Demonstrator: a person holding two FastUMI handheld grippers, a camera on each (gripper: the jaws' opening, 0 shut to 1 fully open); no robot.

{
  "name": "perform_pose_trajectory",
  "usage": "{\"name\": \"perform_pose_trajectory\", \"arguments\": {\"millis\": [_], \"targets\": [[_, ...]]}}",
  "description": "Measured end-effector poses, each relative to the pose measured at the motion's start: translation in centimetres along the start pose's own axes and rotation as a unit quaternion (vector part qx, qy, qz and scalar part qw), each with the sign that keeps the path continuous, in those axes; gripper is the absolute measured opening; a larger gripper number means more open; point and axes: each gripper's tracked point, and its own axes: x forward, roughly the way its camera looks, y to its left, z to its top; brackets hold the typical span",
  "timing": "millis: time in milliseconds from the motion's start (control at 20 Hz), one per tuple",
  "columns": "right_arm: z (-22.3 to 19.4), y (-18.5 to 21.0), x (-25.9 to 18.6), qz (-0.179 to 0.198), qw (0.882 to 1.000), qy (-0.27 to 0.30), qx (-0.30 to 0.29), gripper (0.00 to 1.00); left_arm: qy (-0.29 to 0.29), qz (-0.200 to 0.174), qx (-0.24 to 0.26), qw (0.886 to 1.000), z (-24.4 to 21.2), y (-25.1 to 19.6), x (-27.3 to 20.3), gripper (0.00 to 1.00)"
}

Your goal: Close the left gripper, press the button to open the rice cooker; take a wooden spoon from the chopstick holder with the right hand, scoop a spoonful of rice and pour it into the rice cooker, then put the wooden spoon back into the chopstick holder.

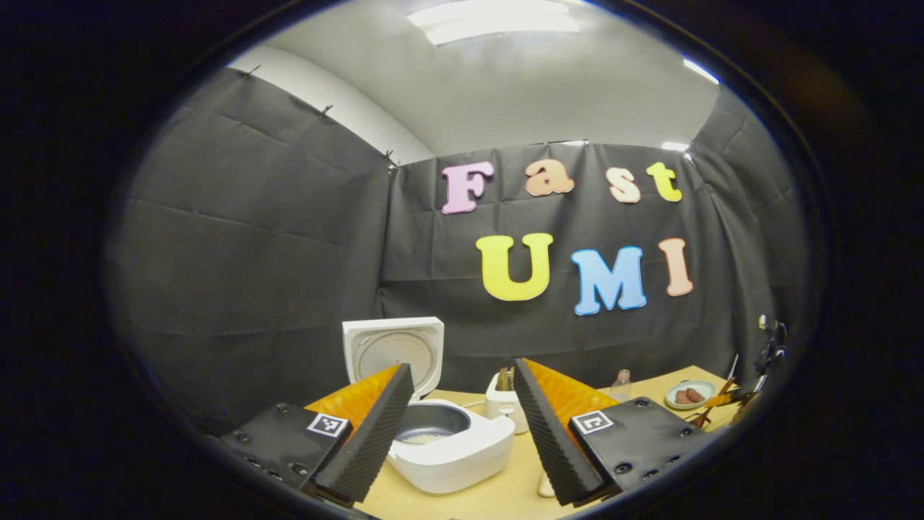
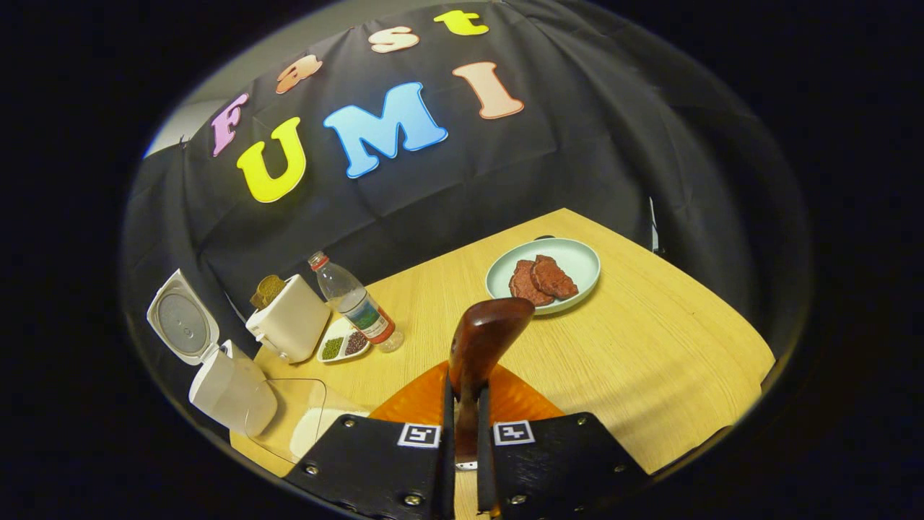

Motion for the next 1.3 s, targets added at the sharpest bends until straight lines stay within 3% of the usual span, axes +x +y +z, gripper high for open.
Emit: {"name": "perform_pose_trajectory", "arguments": {"millis": [300, 550, 1000, 1300], "targets": [[5.2, 3.3, -4.1, 0.005, 0.996, -0.062, -0.062, 0.12, -0.003, -0.012, -0.021, 1.0, -0.7, 1.1, 0.9, 0.96], [6.4, 7.9, -5.9, 0.029, 0.993, -0.089, -0.074, 0.12, 0.002, -0.016, -0.037, 0.999, -1.7, 3.1, 1.2, 0.99], [3.2, 16.6, -4.7, 0.071, 0.989, -0.081, -0.098, 0.12, 0.003, -0.005, -0.026, 1.0, -2.5, 9.0, 1.2, 0.99], [-0.5, 20.1, -1.8, 0.07, 0.983, -0.07, -0.157, 0.12, 0.009, 0.005, -0.007, 1.0, -3.5, 13.3, 1.2, 0.97]]}}
